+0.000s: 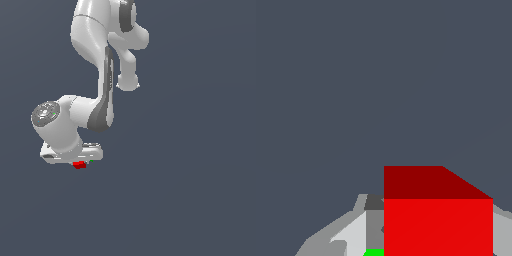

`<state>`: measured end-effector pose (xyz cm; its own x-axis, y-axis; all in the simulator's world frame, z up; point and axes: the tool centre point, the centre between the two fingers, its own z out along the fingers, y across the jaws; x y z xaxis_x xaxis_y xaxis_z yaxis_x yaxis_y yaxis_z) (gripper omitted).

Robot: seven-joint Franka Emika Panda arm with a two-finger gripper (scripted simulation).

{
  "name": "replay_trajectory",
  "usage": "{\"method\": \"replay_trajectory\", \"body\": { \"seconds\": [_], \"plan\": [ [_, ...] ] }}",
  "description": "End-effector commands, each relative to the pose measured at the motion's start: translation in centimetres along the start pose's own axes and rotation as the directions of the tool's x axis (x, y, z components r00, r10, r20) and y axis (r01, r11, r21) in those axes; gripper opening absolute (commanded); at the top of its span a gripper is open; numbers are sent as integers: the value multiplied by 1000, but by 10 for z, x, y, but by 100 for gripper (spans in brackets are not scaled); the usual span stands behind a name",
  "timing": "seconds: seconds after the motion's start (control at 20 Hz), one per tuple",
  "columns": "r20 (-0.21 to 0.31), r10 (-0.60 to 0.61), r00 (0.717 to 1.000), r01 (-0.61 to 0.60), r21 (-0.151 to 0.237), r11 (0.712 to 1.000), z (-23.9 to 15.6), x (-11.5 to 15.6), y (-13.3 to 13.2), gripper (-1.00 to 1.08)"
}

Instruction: Stack the red cube on top of the green cube.

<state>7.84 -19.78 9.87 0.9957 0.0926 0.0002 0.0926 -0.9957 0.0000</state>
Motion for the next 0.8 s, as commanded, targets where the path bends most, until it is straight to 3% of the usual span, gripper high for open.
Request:
{"method": "replay_trajectory", "body": {
  "seconds": [0.0,0.75],
  "plan": [
    [-1,0,1000,0,0,1000,5,-11,-3,-100],
    [0,0,1000,0,0,1000,35,-64,-18,-100]
  ]
}}
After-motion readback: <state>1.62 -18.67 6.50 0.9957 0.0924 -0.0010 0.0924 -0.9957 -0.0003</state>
